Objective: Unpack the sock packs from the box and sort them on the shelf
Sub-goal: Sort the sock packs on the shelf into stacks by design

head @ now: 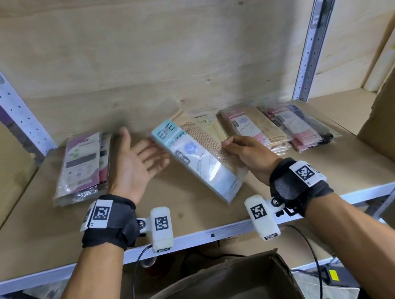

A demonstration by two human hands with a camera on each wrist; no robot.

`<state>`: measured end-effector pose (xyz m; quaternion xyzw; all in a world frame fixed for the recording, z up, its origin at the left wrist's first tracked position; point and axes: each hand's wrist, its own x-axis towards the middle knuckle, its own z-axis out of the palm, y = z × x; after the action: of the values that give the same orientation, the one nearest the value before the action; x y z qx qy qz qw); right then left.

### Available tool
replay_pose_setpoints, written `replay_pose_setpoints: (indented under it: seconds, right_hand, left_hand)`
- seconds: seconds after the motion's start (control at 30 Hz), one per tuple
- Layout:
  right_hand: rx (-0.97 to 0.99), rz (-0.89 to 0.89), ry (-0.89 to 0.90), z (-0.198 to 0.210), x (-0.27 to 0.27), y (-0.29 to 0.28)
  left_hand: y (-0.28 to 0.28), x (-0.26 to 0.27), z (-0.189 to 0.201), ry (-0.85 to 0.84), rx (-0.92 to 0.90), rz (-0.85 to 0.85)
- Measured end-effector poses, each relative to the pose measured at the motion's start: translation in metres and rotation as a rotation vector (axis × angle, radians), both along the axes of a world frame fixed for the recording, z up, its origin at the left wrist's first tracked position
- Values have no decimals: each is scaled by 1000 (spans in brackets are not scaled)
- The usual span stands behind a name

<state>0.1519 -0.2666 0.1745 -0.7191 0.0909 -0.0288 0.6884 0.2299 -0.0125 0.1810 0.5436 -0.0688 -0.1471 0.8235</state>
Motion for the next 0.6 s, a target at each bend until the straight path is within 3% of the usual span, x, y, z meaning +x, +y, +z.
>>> replay_pose_setpoints:
  seconds: [0.17, 0.27, 0.43, 0.6]
  right_hand:
    - [235, -63, 1, 2, 5, 9]
    - [245, -97, 12, 0, 6, 13]
    - [8, -66, 63, -4, 2, 9]
    - [-38, 16, 78, 2, 0, 6]
  left_hand:
    - [-23, -22, -13, -112, 391, -289]
    - [-33, -30, -16, -200, 488, -428]
    - [-34, -26, -17, -190, 525, -318]
    - [-27, -15, -23, -182, 527, -209]
